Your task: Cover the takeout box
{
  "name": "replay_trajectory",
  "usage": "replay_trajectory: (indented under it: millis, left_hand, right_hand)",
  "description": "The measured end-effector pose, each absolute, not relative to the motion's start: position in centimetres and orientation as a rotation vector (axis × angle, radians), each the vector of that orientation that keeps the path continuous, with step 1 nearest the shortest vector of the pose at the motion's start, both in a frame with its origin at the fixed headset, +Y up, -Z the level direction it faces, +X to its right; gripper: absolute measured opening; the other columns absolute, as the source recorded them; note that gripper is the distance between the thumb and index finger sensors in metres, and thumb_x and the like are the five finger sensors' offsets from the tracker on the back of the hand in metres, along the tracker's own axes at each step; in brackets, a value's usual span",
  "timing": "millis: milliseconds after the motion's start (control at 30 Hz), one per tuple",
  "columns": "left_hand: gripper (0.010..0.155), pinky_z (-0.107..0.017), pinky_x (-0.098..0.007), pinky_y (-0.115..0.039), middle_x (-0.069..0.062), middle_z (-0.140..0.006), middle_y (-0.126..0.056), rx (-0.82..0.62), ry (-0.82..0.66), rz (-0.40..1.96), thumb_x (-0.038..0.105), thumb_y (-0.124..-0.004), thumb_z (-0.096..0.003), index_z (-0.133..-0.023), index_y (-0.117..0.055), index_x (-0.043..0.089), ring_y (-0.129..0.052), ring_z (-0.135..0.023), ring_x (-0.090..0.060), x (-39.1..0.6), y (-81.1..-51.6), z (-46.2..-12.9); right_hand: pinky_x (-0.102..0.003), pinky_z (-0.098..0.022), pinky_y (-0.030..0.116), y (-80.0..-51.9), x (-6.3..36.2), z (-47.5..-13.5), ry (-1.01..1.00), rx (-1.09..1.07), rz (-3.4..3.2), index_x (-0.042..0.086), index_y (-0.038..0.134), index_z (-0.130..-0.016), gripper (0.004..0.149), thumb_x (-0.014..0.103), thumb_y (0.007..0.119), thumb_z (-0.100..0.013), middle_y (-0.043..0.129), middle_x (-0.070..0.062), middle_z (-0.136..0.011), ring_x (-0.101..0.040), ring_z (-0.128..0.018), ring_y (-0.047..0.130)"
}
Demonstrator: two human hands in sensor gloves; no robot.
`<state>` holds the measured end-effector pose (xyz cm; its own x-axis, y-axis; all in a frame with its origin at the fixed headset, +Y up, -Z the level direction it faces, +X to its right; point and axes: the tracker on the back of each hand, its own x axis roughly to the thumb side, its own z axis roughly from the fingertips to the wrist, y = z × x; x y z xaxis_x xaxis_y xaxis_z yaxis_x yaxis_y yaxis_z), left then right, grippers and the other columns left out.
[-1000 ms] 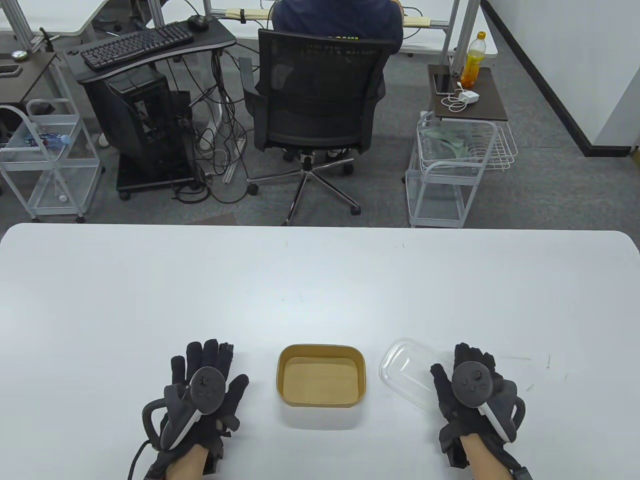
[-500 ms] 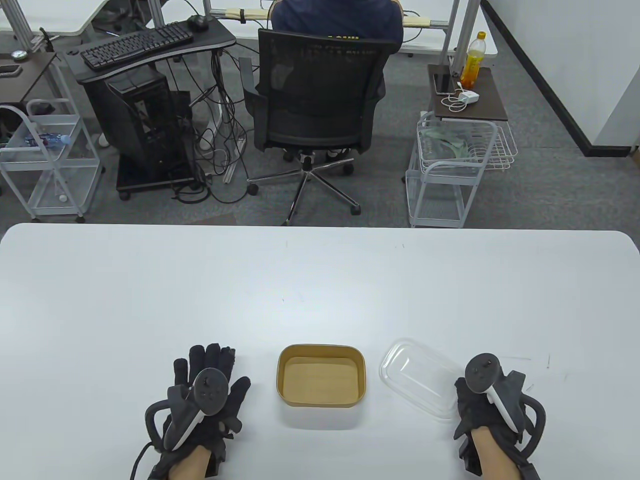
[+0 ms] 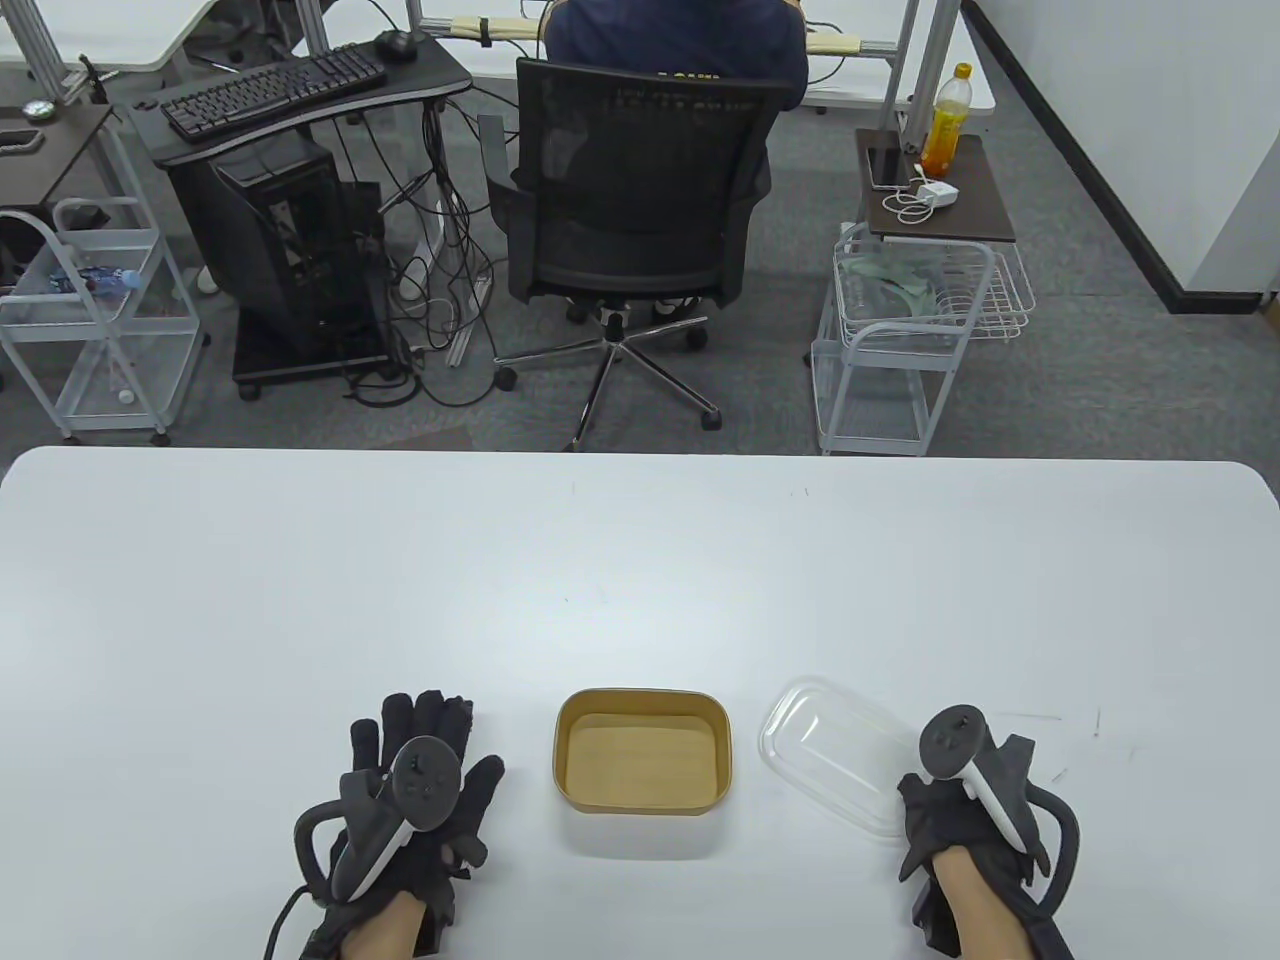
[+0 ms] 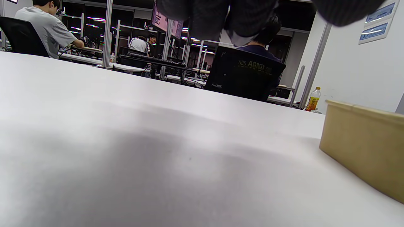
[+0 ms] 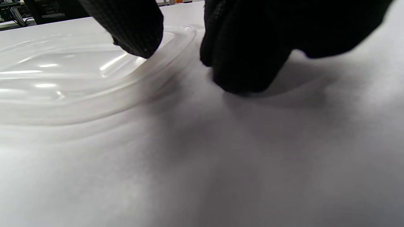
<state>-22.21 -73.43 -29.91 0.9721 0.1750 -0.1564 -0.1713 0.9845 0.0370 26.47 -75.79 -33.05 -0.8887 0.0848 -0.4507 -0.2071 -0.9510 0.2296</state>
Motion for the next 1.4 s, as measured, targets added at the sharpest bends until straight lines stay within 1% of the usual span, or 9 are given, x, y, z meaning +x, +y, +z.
replay_trajectory:
  millis: [200, 367, 433, 667, 733, 833, 933, 1133, 1400]
  left_hand:
    - [0.073, -0.083, -0.035, -0.024, 0.013, -0.122, -0.058, 0.016, 0.163, 0.175, 0.075, -0.064, -0.036, -0.103, -0.061, 0.046, -0.045, -0.118, -0.014, -22.1, -73.5, -29.9]
    - [0.073, -0.083, -0.035, -0.025, 0.013, -0.122, -0.058, 0.015, 0.166, 0.175, 0.075, -0.064, -0.036, -0.103, -0.061, 0.046, -0.045, -0.118, -0.014, -22.1, -73.6, -29.9]
    - [0.073, -0.083, -0.035, -0.025, 0.013, -0.122, -0.058, 0.013, 0.165, 0.174, 0.075, -0.064, -0.0359, -0.103, -0.061, 0.046, -0.045, -0.118, -0.015, -22.1, -73.6, -29.9]
    - [0.073, -0.083, -0.035, -0.025, 0.014, -0.122, -0.058, 0.012, 0.164, 0.169, 0.075, -0.064, -0.0359, -0.103, -0.061, 0.046, -0.044, -0.118, -0.014, -21.9, -73.6, -29.9]
    - [0.073, -0.083, -0.035, -0.025, 0.014, -0.122, -0.058, 0.011, 0.167, 0.171, 0.075, -0.064, -0.0358, -0.103, -0.061, 0.046, -0.045, -0.118, -0.014, -22.0, -73.6, -29.9]
    - [0.074, -0.083, -0.035, -0.025, 0.013, -0.122, -0.058, 0.013, 0.169, 0.178, 0.075, -0.064, -0.0357, -0.103, -0.061, 0.046, -0.045, -0.118, -0.014, -22.1, -73.6, -29.9]
    - [0.073, -0.083, -0.035, -0.025, 0.014, -0.122, -0.058, 0.014, 0.17, 0.186, 0.075, -0.064, -0.0358, -0.103, -0.061, 0.046, -0.044, -0.118, -0.014, -22.0, -73.6, -29.9]
    - [0.073, -0.083, -0.035, -0.025, 0.014, -0.122, -0.058, 0.025, 0.165, 0.191, 0.075, -0.064, -0.0358, -0.103, -0.061, 0.046, -0.045, -0.118, -0.014, -22.0, -73.4, -29.8]
    - [0.074, -0.083, -0.035, -0.025, 0.014, -0.122, -0.058, 0.028, 0.159, 0.195, 0.075, -0.064, -0.0359, -0.103, -0.06, 0.046, -0.045, -0.118, -0.014, -21.9, -73.5, -29.9]
  right_hand:
    - [-0.031, -0.004, 0.091, -76.3, 27.4, -33.1, 0.401, -0.729, 2.77, -0.01, 0.082, -0.075, 0.05, 0.037, 0.079, -0.058, 0.098, -0.007, -0.043, -0.013, -0.018, 0.101]
    - [-0.031, -0.003, 0.091, -76.4, 28.7, -32.9, 0.372, -0.763, 2.655, -0.006, 0.084, -0.072, 0.038, 0.028, 0.075, -0.058, 0.099, -0.005, -0.04, -0.012, -0.016, 0.101]
    - [-0.032, -0.004, 0.091, -76.5, 28.7, -32.9, 0.377, -0.755, 2.647, -0.006, 0.083, -0.073, 0.037, 0.027, 0.075, -0.058, 0.099, -0.006, -0.041, -0.014, -0.017, 0.101]
    - [-0.033, -0.006, 0.092, -76.3, 28.3, -32.9, 0.331, -0.764, 2.725, -0.002, 0.085, -0.072, 0.038, 0.033, 0.077, -0.057, 0.1, -0.003, -0.043, -0.015, -0.019, 0.103]
    - [-0.034, -0.01, 0.094, -75.7, 28.4, -32.8, 0.267, -0.756, 2.739, 0.002, 0.085, -0.073, 0.037, 0.035, 0.077, -0.057, 0.102, -0.004, -0.048, -0.018, -0.022, 0.106]
    - [-0.037, -0.017, 0.098, -74.4, 28.7, -32.5, 0.114, -0.733, 2.719, 0.005, 0.086, -0.073, 0.037, 0.036, 0.078, -0.056, 0.106, -0.005, -0.055, -0.023, -0.033, 0.112]
    - [-0.036, -0.016, 0.101, -73.9, 29.4, -32.0, -0.012, -0.699, 2.575, 0.003, 0.085, -0.073, 0.037, 0.036, 0.08, -0.055, 0.107, -0.007, -0.056, -0.022, -0.033, 0.115]
    - [-0.031, -0.014, 0.104, -73.1, 30.5, -31.4, -0.174, -0.665, 2.352, 0.0, 0.085, -0.073, 0.04, 0.034, 0.084, -0.052, 0.108, -0.009, -0.053, -0.018, -0.03, 0.117]
    - [-0.033, -0.016, 0.103, -71.5, 29.7, -31.0, -0.305, -0.491, 2.289, -0.002, 0.083, -0.076, 0.041, 0.031, 0.085, -0.052, 0.106, -0.011, -0.054, -0.018, -0.032, 0.115]
